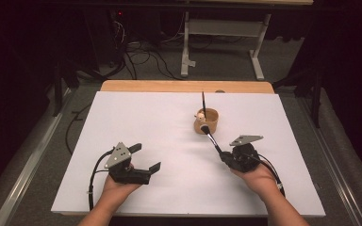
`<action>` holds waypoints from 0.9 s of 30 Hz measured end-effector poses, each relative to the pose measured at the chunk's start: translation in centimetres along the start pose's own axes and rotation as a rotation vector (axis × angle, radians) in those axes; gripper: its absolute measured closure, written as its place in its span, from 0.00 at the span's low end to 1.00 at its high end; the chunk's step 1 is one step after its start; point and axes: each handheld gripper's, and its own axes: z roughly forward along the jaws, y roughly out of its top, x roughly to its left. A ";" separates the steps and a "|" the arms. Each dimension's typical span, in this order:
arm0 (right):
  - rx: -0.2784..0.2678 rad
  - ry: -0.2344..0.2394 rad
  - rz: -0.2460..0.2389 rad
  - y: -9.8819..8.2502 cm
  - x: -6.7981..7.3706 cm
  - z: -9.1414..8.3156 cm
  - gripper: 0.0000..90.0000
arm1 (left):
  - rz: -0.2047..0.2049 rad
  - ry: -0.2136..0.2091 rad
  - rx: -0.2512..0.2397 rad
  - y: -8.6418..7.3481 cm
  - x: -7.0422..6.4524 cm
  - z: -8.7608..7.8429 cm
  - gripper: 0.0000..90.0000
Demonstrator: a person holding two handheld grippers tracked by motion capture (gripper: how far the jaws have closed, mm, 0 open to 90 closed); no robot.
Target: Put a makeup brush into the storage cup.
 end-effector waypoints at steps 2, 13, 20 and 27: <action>-0.015 -0.016 -0.020 -0.2 0.1 0.0 0.91 | 0.000 0.001 0.001 0.0 0.0 0.0 0.02; -0.121 -0.030 0.020 -1.2 0.7 0.0 0.91 | -0.003 0.007 0.002 0.0 0.1 0.1 0.02; -0.150 -0.047 -0.008 -1.8 1.4 0.2 0.91 | -0.012 0.009 -0.006 0.0 0.2 0.0 0.02; -0.181 -0.041 0.007 -2.4 1.1 0.1 0.91 | -0.010 0.005 -0.005 0.0 0.1 0.1 0.02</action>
